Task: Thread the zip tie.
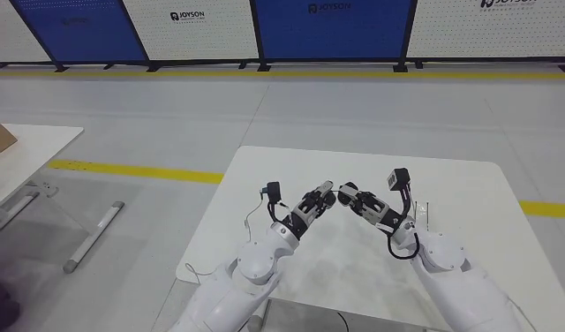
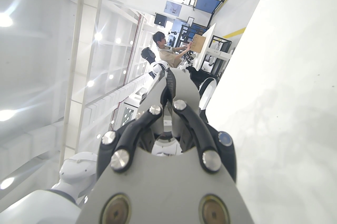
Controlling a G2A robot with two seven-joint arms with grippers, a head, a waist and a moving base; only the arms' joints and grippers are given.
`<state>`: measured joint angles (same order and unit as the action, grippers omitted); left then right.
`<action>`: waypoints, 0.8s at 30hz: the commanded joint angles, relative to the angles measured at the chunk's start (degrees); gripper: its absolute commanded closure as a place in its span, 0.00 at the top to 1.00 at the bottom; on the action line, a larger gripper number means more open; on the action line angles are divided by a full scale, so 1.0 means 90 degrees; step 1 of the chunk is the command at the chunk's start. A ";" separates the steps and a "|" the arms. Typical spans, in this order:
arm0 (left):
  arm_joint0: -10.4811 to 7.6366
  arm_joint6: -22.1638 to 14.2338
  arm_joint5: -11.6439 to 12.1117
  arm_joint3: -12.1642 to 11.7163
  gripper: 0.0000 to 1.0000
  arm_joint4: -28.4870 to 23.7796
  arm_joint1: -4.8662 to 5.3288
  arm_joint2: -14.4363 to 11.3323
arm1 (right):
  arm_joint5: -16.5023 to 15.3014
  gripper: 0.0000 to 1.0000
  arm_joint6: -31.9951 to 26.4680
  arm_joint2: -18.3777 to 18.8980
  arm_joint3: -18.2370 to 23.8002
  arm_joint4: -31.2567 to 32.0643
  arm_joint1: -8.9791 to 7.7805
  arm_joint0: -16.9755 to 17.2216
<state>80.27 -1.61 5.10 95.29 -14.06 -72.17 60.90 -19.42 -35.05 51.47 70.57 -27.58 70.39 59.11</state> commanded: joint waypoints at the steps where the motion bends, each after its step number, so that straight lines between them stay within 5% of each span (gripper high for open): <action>1: 0.0018 -0.0023 0.0009 0.0011 0.60 0.0041 0.0003 0.0015 | 0.0000 0.00 0.0000 0.0000 0.0000 0.0000 0.0000 0.0000; 12: 0.0059 -0.0050 0.0051 -0.0017 0.00 0.0098 -0.0011 0.0048 | 0.0000 0.00 0.0000 0.0000 0.0000 0.0000 0.0000 0.0000; 24: 0.0042 -0.0020 0.0074 -0.0086 0.00 0.0163 -0.0035 0.0068 | 0.0000 0.00 0.0000 0.0000 0.0000 0.0000 0.0000 0.0000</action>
<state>80.67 -1.77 5.76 94.57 -12.55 -72.45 61.53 -19.42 -35.05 51.47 70.57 -27.57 70.39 59.11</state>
